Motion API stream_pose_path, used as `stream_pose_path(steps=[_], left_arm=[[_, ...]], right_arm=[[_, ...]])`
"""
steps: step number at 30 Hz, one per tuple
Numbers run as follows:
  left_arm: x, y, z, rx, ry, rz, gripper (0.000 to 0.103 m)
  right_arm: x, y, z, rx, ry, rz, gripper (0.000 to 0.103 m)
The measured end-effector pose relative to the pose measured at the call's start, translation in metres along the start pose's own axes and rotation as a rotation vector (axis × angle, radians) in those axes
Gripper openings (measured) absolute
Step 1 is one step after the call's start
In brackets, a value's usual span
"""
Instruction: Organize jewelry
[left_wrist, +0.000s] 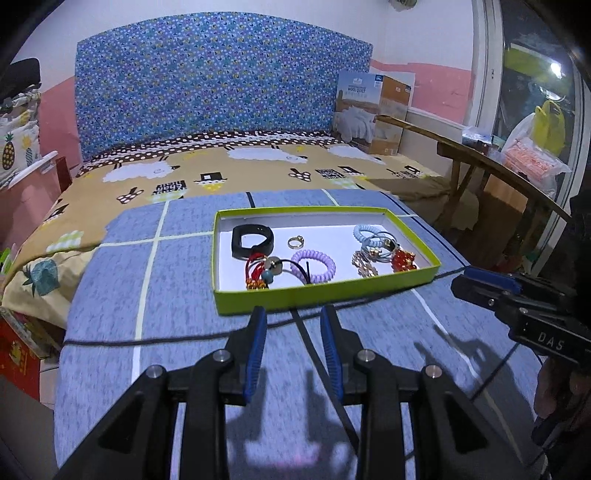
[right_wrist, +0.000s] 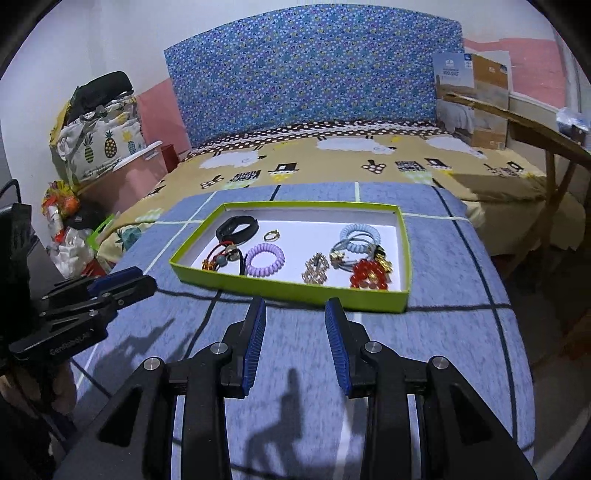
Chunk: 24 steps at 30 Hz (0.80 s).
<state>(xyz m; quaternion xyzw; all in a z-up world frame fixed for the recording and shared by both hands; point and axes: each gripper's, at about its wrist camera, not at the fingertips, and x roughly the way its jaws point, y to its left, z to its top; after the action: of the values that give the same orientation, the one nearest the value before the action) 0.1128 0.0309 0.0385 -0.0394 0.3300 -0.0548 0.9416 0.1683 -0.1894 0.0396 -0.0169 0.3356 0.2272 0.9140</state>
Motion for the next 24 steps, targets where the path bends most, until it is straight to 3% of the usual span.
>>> stream_pose_path(steps=[16, 24], left_arm=[[-0.032, -0.012, -0.04, -0.001, -0.027, 0.037, 0.033], [-0.041, -0.017, -0.049, 0.014, -0.043, 0.053, 0.033]], right_arm=[[-0.038, 0.003, -0.051, -0.007, -0.028, -0.1, 0.034], [-0.043, 0.004, -0.059, -0.016, -0.035, -0.116, 0.034]])
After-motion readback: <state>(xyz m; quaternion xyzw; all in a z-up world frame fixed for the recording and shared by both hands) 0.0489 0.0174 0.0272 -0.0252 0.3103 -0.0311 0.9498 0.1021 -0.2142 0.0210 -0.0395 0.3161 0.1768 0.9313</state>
